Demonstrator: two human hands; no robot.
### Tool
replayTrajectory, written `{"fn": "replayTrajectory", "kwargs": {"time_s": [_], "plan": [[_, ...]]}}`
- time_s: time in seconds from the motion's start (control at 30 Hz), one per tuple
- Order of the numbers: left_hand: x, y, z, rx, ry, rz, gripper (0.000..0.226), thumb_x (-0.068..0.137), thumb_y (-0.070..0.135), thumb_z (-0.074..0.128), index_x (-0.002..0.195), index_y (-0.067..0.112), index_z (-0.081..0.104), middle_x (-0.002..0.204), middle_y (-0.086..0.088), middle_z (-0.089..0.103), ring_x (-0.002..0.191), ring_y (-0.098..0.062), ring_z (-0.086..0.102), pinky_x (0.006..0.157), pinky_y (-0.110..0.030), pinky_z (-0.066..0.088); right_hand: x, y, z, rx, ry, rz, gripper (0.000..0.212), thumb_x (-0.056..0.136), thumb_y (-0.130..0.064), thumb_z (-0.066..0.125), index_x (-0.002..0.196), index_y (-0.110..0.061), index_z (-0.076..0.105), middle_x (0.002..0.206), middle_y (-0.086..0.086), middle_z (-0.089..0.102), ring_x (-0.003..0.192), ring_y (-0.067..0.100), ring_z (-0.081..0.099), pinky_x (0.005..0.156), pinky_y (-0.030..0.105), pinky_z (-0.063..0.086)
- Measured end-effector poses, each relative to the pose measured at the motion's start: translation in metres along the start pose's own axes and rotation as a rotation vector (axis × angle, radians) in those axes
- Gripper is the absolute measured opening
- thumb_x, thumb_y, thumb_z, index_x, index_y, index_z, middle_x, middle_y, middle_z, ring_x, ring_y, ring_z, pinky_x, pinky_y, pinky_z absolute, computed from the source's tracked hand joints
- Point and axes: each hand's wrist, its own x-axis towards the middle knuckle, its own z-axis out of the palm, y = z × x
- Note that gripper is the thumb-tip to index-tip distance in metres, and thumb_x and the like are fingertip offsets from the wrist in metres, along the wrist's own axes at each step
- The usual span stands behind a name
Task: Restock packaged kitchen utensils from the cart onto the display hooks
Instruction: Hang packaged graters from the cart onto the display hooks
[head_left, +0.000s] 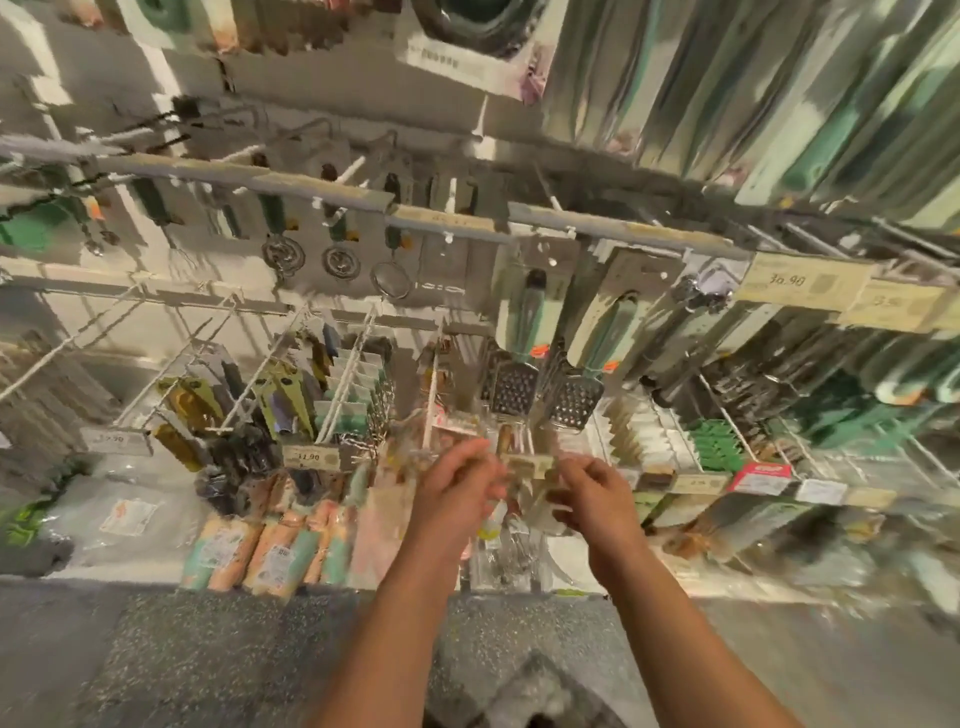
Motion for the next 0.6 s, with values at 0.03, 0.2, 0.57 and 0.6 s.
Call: {"fn": "replayTrajectory", "kwargs": {"time_s": [0.03, 0.2, 0.57, 0.6], "plan": [[0.001, -0.005, 0.004, 0.031, -0.036, -0.025, 0.018, 0.101, 0.024, 0.066, 0.115, 0.034, 0.07, 0.101, 0.003, 0.078, 0.092, -0.014, 0.073, 0.077, -0.028, 0.054, -0.007, 0.007, -0.003, 0.03, 0.033, 0.003, 0.012, 0.101, -0.02, 0.063, 0.1, -0.007, 0.066, 0.095, 0.01, 0.071, 0.071, 0.016, 0.066, 0.058, 0.024, 0.052], [-0.001, -0.026, 0.026, 0.161, -0.221, -0.139, 0.013, 0.103, 0.021, 0.061, 0.111, 0.029, 0.067, 0.096, 0.003, 0.077, 0.082, -0.015, 0.07, 0.079, -0.033, 0.049, -0.041, 0.04, -0.023, 0.158, 0.238, 0.069, 0.017, 0.1, -0.026, 0.065, 0.104, -0.01, 0.066, 0.096, 0.006, 0.071, 0.081, 0.021, 0.064, 0.071, 0.033, 0.049], [-0.04, -0.081, 0.118, 0.577, -0.623, -0.118, 0.016, 0.104, 0.027, 0.058, 0.119, 0.028, 0.064, 0.105, 0.0, 0.073, 0.09, -0.018, 0.068, 0.073, -0.03, 0.05, -0.113, 0.119, -0.148, 0.346, 0.616, 0.16, 0.025, 0.098, -0.038, 0.067, 0.106, -0.014, 0.068, 0.096, 0.003, 0.07, 0.076, 0.016, 0.062, 0.068, 0.032, 0.05], [-0.048, -0.089, 0.131, 0.606, -0.651, -0.118, 0.015, 0.104, 0.028, 0.058, 0.118, 0.028, 0.064, 0.105, 0.0, 0.073, 0.091, -0.018, 0.068, 0.074, -0.03, 0.049, -0.123, 0.129, -0.165, 0.372, 0.651, 0.17, 0.022, 0.098, -0.037, 0.067, 0.102, -0.015, 0.068, 0.094, 0.002, 0.069, 0.073, 0.016, 0.061, 0.065, 0.031, 0.048]]}}
